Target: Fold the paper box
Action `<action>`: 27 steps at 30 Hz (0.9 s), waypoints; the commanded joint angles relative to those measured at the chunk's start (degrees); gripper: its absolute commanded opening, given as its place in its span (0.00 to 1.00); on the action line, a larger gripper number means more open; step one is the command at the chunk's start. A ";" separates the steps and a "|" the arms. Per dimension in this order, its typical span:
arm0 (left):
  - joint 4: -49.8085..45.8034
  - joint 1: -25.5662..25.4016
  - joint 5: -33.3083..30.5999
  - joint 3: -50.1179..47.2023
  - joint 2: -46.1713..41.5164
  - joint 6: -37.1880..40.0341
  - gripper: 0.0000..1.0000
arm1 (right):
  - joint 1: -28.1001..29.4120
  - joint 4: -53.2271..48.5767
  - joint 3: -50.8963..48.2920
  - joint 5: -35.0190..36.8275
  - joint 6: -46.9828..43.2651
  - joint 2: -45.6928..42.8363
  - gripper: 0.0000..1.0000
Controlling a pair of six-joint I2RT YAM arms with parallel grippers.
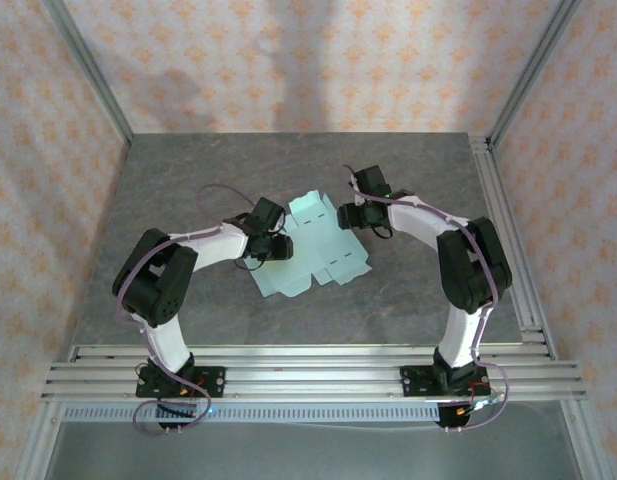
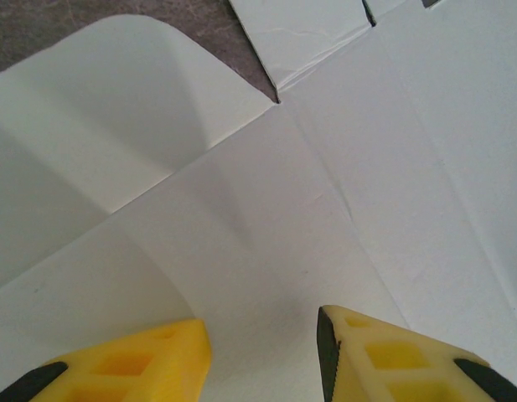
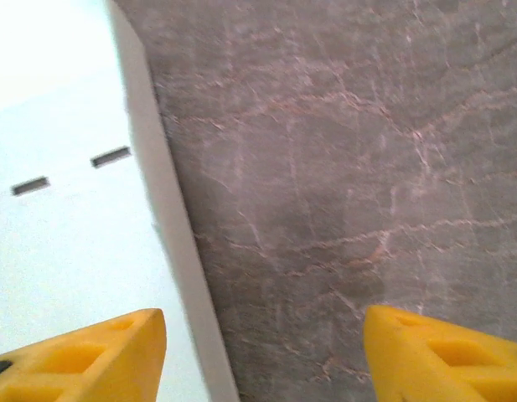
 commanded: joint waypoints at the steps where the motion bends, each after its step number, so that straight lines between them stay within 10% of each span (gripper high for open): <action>1: -4.72 -0.28 -1.54 -2.54 2.31 0.14 0.43 | 0.14 1.81 -0.14 -3.16 -1.19 -0.60 0.67; 6: -4.75 -0.26 -1.43 -2.55 2.46 0.16 0.43 | 0.11 1.79 0.42 -3.92 -2.03 2.08 0.66; 17: -4.99 -0.27 -1.28 -1.96 2.58 0.22 0.43 | 0.20 -1.77 2.26 -4.51 -5.57 5.76 0.25; 27: -4.98 -0.26 -1.18 -1.87 2.84 0.08 0.43 | 0.16 0.41 -0.32 -5.71 -6.55 3.63 0.17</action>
